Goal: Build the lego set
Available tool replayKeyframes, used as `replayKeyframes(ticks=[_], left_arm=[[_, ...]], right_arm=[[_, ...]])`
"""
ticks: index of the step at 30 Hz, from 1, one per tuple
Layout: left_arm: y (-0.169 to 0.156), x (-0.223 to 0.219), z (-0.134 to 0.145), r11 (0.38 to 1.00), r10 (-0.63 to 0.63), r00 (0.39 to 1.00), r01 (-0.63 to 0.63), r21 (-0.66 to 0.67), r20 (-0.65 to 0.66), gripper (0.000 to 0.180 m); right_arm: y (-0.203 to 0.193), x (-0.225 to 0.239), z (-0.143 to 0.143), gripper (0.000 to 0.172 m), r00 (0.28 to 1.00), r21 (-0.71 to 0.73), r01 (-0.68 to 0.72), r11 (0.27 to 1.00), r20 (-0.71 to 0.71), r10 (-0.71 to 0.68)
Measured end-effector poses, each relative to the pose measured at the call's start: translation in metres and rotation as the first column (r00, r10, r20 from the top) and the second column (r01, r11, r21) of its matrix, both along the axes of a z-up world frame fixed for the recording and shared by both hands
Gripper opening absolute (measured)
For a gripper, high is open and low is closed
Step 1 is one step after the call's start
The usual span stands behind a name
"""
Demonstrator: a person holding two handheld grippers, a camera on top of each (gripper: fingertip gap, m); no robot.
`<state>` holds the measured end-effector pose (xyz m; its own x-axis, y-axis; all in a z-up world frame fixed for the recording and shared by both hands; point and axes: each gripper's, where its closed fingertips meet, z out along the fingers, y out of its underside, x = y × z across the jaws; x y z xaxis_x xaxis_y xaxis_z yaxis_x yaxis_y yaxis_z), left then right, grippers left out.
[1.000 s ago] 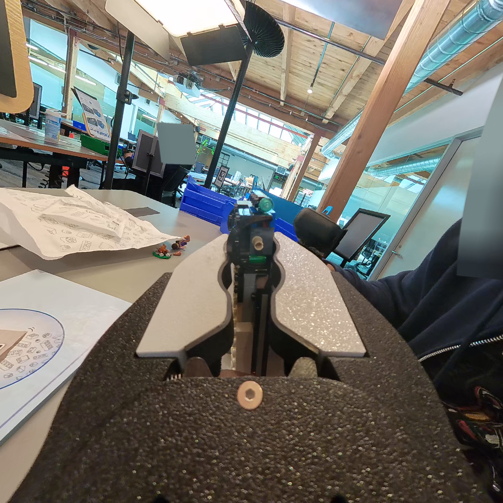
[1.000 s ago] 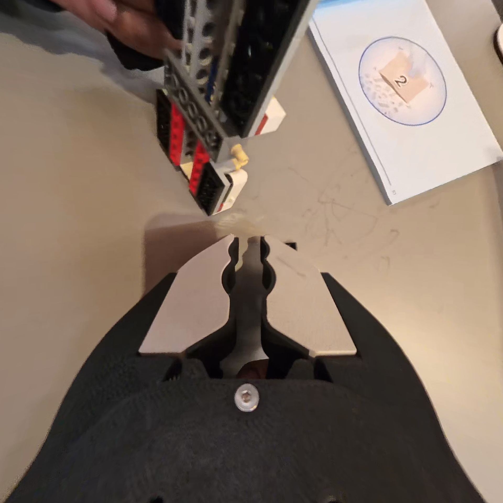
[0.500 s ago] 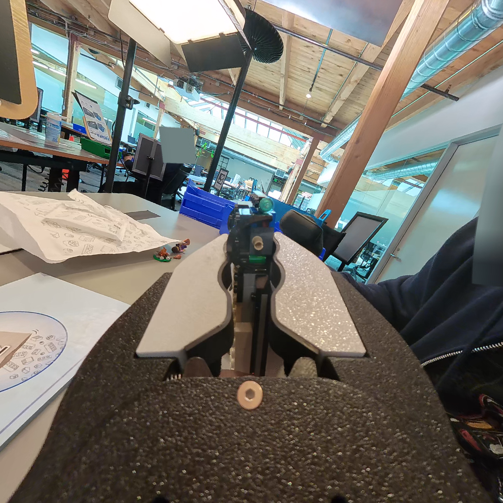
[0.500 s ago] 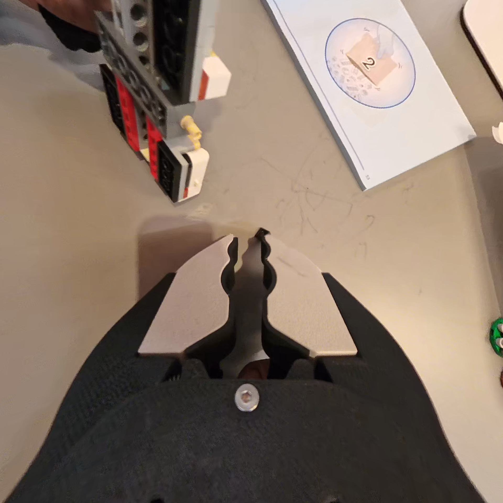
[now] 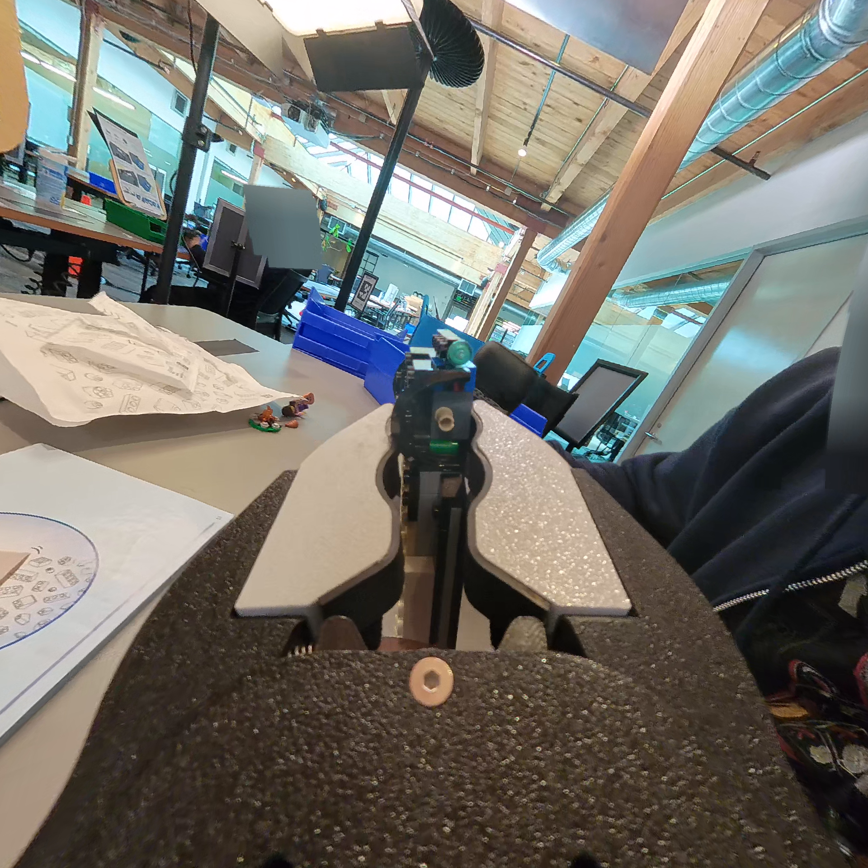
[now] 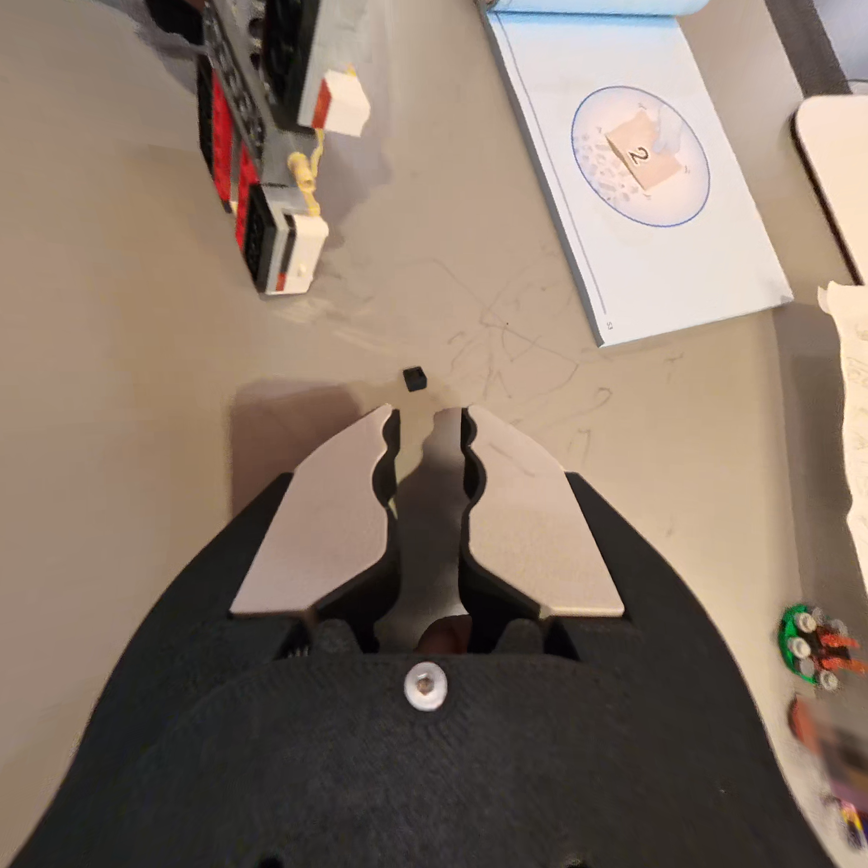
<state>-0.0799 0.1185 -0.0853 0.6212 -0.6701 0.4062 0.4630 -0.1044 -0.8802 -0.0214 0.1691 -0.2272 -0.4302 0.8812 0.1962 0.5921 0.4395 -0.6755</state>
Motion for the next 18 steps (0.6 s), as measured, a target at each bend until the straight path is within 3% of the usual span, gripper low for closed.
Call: replayKeyframes(ticks=[6,18], left_arm=[[-0.003,0.004,0.000,0.999,-0.034,0.999,0.034,-0.010,-0.015,0.025],[-0.007,-0.001,0.006,1.000,0.008,0.994,-0.008,0.002,-0.108,0.025]], right_arm=[[-0.007,-0.004,-0.002,0.024,0.993,-0.049,-0.096,0.994,0.066,0.099],[-0.014,-0.013,-0.003,0.008,0.990,-0.069,-0.111,0.991,0.083,0.117]])
